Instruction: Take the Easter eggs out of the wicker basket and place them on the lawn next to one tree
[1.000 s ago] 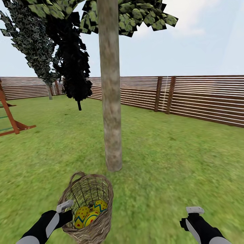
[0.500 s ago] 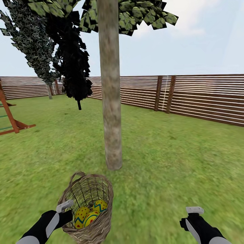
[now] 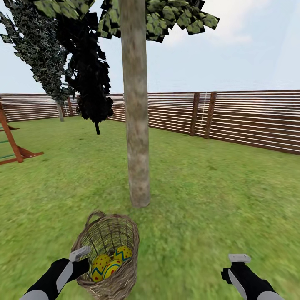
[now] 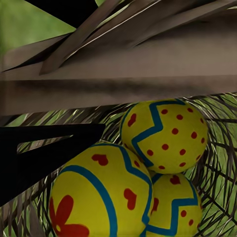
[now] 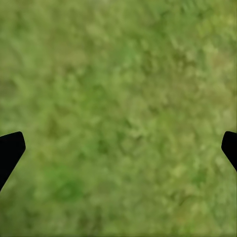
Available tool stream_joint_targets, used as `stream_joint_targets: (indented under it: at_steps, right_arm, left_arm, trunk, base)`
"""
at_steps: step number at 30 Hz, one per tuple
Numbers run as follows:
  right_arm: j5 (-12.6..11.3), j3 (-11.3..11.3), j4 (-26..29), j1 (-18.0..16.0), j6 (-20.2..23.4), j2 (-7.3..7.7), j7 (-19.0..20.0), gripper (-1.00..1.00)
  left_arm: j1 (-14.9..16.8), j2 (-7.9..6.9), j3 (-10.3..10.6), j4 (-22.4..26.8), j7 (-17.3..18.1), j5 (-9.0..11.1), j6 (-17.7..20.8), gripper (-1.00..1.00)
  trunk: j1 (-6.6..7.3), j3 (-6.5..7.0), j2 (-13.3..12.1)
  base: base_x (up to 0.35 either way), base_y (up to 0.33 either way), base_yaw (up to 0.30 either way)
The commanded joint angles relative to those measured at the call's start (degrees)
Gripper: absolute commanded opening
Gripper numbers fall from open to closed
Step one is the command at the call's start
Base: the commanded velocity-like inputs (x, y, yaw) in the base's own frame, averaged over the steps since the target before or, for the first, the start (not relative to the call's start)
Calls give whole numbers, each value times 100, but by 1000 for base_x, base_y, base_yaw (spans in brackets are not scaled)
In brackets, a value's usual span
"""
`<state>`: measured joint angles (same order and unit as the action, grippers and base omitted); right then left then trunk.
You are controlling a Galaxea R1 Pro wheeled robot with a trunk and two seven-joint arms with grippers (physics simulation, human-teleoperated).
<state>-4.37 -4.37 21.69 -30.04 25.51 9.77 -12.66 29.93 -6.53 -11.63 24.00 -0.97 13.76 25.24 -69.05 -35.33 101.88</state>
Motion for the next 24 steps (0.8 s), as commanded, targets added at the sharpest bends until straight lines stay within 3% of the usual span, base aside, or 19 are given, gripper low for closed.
stream_joint_targets:
  at_steps: [1, 24]
  right_arm:
    - [-46, -46, 11, -2, 33, 7, -35, 100]
    - [-48, -43, 10, -2, 33, 12, -26, 100]
  left_arm:
    - [4, 2, -23, 16, -9, 75, 33, -100]
    - [4, 2, -29, 8, -9, 74, 30, -100]
  trunk:
    - [-22, -24, 45]
    - [-527, -437, 967]
  base:
    - [0, 0, 0]
    - [0, 0, 0]
